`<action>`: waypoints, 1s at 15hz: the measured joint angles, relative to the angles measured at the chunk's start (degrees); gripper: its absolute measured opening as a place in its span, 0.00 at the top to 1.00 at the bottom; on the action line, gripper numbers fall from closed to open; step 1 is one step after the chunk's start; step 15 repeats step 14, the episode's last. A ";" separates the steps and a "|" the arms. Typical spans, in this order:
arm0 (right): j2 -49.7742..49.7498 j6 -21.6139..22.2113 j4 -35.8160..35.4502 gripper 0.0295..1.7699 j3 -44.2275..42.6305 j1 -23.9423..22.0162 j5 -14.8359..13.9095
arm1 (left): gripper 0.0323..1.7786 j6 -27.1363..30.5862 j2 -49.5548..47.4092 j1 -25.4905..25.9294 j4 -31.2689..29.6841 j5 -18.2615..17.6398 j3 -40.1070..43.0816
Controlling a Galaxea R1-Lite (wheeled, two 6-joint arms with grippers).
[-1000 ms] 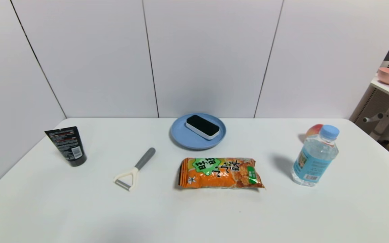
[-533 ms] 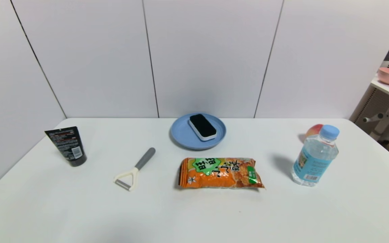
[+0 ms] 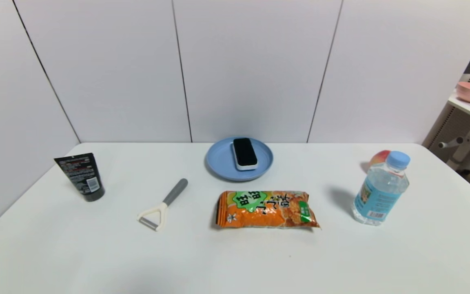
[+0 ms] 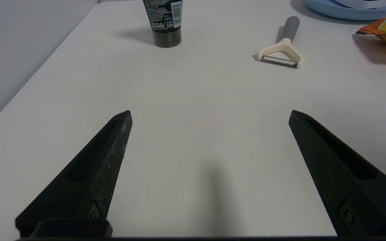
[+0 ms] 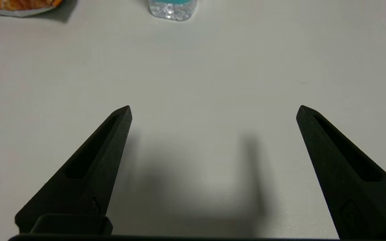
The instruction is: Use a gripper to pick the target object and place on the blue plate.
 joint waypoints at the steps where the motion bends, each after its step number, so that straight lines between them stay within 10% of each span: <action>1: -2.84 -0.74 0.00 0.04 -0.02 -0.44 0.41 | 0.05 0.00 0.00 0.00 -0.02 0.00 0.00; 15: -11.14 3.66 -0.37 0.04 -0.22 -1.54 -1.34 | 0.05 -0.01 0.00 0.00 -0.02 0.00 0.00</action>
